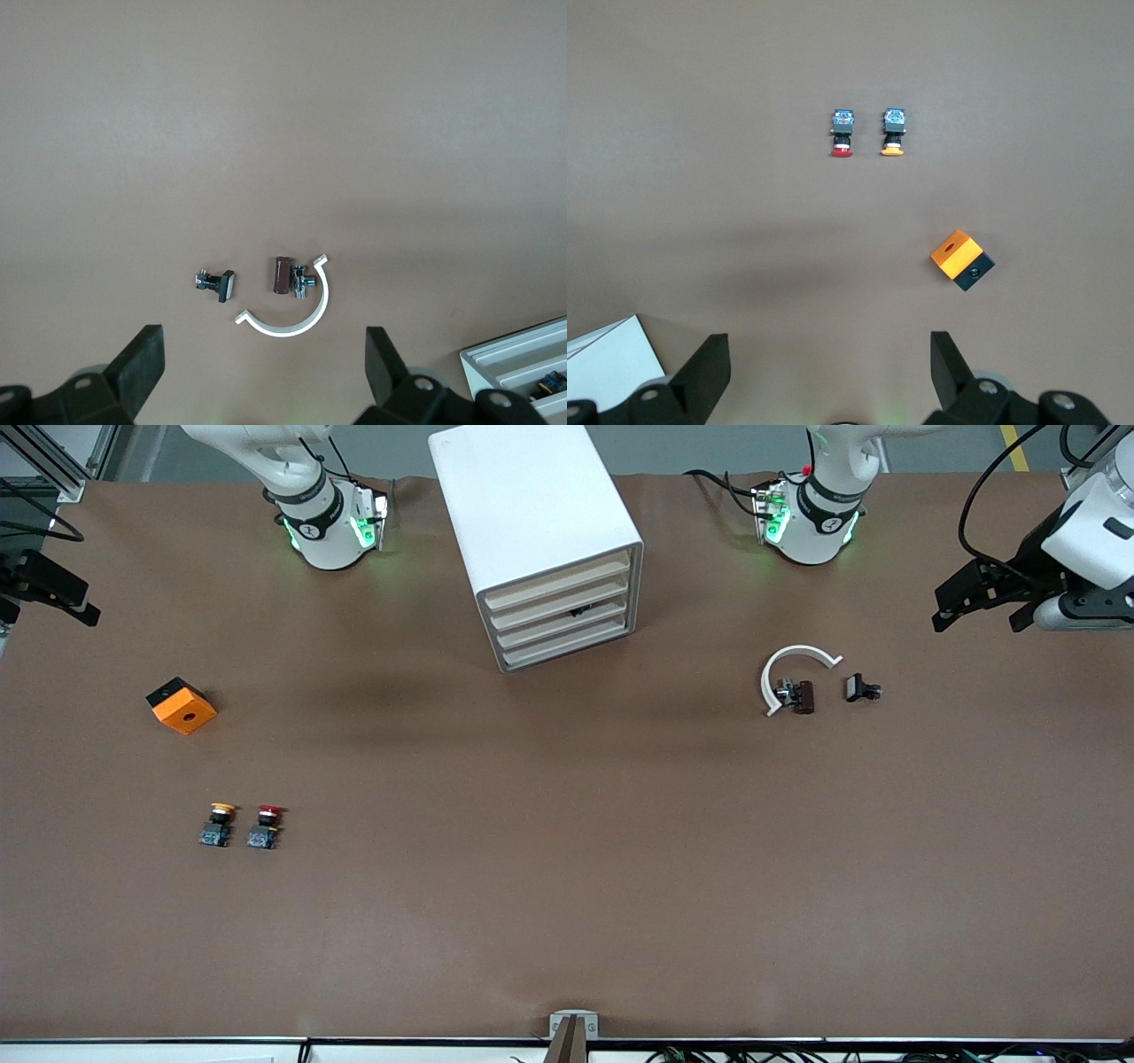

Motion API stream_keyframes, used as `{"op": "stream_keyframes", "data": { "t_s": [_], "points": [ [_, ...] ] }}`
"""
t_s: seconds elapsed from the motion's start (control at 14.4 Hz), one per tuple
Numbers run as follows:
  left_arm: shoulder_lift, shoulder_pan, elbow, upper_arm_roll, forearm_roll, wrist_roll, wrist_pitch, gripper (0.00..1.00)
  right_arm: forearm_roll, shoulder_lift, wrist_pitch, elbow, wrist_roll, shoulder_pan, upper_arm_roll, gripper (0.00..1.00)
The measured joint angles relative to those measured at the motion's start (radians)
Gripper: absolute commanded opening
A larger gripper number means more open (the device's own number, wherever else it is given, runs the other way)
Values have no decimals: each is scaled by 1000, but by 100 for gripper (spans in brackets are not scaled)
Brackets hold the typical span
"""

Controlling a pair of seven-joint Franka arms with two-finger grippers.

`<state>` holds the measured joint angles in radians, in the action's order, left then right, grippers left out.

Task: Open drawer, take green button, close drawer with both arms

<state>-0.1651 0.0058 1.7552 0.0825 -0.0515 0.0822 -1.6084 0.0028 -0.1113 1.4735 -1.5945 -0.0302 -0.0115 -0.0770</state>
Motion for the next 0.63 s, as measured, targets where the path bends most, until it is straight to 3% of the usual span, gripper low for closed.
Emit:
{"op": "stream_keyframes", "data": {
  "t_s": [0.63],
  "points": [
    [3,8,0,-4,0,0,0,100,0,0,0,0,0,0,0,100]
  ]
}}
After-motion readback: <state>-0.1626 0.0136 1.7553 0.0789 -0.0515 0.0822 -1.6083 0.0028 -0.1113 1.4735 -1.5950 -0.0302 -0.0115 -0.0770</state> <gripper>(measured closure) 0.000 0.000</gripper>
